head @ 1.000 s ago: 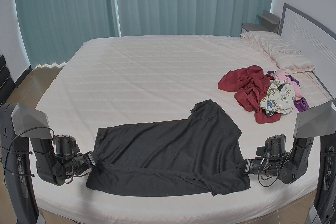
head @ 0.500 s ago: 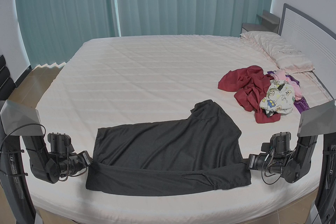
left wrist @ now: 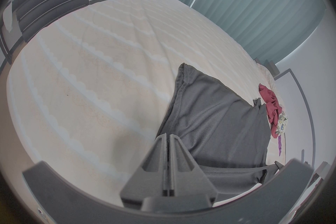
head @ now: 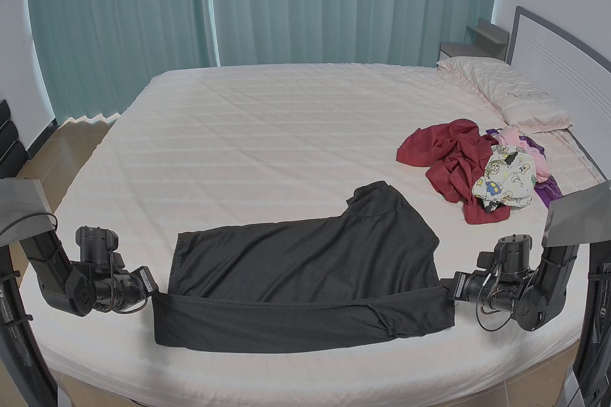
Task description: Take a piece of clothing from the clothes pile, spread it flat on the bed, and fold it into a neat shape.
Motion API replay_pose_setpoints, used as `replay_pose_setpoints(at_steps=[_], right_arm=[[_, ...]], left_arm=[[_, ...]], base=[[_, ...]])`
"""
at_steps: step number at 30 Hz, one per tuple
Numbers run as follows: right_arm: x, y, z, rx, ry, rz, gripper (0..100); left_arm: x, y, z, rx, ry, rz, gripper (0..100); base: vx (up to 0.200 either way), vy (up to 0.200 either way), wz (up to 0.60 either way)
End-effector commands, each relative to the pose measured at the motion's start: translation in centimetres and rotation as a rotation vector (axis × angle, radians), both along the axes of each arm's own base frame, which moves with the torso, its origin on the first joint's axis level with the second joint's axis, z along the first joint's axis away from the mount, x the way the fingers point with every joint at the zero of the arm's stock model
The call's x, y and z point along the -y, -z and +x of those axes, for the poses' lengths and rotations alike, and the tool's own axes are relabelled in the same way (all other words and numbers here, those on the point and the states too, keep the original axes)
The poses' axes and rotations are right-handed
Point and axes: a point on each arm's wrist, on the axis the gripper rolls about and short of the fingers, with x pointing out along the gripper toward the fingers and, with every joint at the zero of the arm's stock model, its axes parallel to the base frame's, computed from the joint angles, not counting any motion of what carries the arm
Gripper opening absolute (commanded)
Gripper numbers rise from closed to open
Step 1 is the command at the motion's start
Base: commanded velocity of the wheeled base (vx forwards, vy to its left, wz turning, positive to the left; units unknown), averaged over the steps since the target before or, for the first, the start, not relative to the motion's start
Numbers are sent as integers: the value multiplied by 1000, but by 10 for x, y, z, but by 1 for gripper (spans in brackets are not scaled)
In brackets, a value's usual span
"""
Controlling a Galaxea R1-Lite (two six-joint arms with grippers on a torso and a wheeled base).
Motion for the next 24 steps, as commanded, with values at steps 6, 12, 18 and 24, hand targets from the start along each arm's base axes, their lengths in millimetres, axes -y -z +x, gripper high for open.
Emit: replay_pose_setpoints(at_steps=[6,12,18,24], right_arm=[[-1,0,7,18,3,4,0],[0,2,13,33,34,-15,0],[-1,8,18,27,44,-11,0],[-2,20,28,26,77,-34,0]], left_arm=[[-4,-2,6,-5,-8,-3,0],[-4,12,12,-39,-11,-8,0],[-4,20,14,-58,-9,-10,0],[-3,23,21,-54,-18,-22,0]], base=[[0,0,0],[0,0,0],[0,0,0],[0,0,0]])
